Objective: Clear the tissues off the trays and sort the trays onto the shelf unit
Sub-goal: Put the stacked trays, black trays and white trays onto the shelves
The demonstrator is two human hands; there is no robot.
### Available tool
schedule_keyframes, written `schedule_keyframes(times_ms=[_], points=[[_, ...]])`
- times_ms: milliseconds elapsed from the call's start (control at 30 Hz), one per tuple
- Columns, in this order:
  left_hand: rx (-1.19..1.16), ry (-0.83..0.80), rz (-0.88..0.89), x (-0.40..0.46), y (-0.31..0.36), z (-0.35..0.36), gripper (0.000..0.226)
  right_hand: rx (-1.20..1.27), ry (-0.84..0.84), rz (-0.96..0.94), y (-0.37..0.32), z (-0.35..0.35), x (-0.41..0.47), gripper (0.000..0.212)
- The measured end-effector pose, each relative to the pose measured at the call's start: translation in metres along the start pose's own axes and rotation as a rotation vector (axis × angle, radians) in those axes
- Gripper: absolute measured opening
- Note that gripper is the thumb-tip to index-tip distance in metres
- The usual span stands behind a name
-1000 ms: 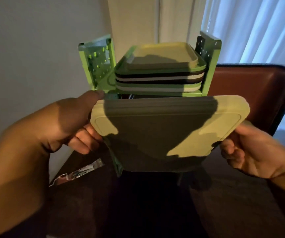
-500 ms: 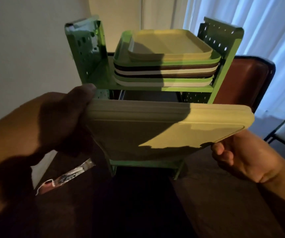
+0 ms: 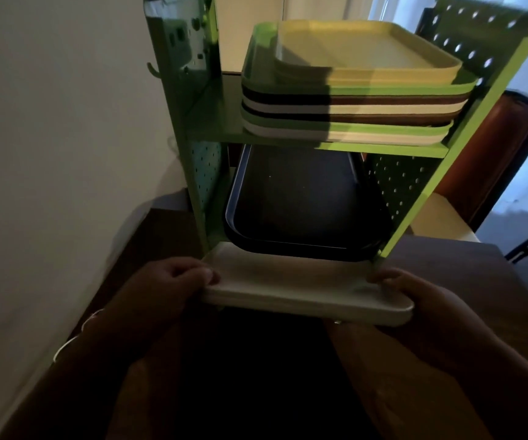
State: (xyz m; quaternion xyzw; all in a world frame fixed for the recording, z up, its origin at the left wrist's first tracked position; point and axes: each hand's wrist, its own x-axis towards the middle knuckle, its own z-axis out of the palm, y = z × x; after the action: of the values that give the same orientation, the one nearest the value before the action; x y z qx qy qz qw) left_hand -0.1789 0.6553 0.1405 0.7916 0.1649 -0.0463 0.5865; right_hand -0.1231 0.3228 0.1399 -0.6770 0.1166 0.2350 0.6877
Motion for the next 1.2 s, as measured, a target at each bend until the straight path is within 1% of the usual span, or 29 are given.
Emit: schedule_keyframes(times_ms=[33, 67, 100, 133, 200, 233, 267, 333, 400, 500, 600, 700, 767, 867, 900, 967, 1100, 1200], points=[[-0.007, 0.005, -0.039, 0.002, -0.010, 0.005, 0.013, 0.081, -0.019, 0.076, 0.005, 0.002, 0.005, 0.026], [-0.010, 0.030, -0.069, 0.006, -0.021, 0.011, 0.012, 0.123, -0.056, 0.123, 0.011, 0.003, 0.011, 0.029], [0.005, 0.032, -0.087, 0.008, -0.028, 0.017, 0.010, 0.129, -0.053, 0.145, 0.017, 0.004, 0.016, 0.031], [0.021, 0.012, -0.103, 0.011, -0.034, 0.023, 0.016, 0.134, -0.019, 0.163, 0.025, 0.004, 0.024, 0.034], [0.027, -0.098, -0.140, 0.020, -0.050, 0.034, 0.036, 0.127, 0.036, 0.193, 0.041, 0.007, 0.035, 0.034], [0.068, -0.135, -0.149, 0.024, -0.059, 0.040, 0.045, 0.114, 0.071, 0.210, 0.049, 0.008, 0.041, 0.032], [0.125, -0.133, -0.135, 0.030, -0.069, 0.046, 0.051, 0.081, 0.098, 0.211, 0.057, 0.008, 0.047, 0.030], [0.257, -0.044, -0.092, 0.042, -0.086, 0.056, 0.054, -0.035, 0.140, 0.212, 0.072, 0.007, 0.063, 0.027], [0.324, -0.001, -0.078, 0.052, -0.099, 0.065, 0.053, -0.188, 0.147, 0.201, 0.088, 0.007, 0.074, 0.026], [0.394, -0.014, -0.106, 0.062, -0.117, 0.076, 0.049, -0.448, 0.148, 0.210, 0.103, 0.007, 0.083, 0.022], [0.453, 0.076, -0.055, 0.067, -0.130, 0.087, 0.039, -0.498, 0.125, 0.196, 0.113, 0.006, 0.089, 0.016], [0.560, 0.153, -0.005, 0.067, -0.131, 0.097, 0.032, -0.532, 0.107, 0.135, 0.118, 0.004, 0.091, 0.012], [0.697, 0.198, 0.072, 0.064, -0.133, 0.101, 0.030, -0.633, 0.083, 0.116, 0.118, 0.003, 0.089, 0.014], [0.871, 0.247, 0.281, 0.066, -0.140, 0.107, 0.020, -0.788, 0.123, 0.050, 0.115, 0.000, 0.088, 0.013], [0.910, 0.246, 0.332, 0.069, -0.141, 0.108, 0.015, -0.836, 0.134, 0.016, 0.114, 0.000, 0.088, 0.013], [0.980, 0.192, 0.357, 0.076, -0.137, 0.108, 0.013, -0.910, 0.141, -0.045, 0.112, 0.000, 0.092, 0.013], [1.086, 0.111, 0.332, 0.092, -0.126, 0.105, 0.020, -1.028, 0.107, -0.080, 0.100, 0.001, 0.100, 0.017], [1.089, 0.044, 0.253, 0.096, -0.114, 0.106, 0.017, -1.053, 0.081, -0.048, 0.095, 0.003, 0.105, 0.018]])
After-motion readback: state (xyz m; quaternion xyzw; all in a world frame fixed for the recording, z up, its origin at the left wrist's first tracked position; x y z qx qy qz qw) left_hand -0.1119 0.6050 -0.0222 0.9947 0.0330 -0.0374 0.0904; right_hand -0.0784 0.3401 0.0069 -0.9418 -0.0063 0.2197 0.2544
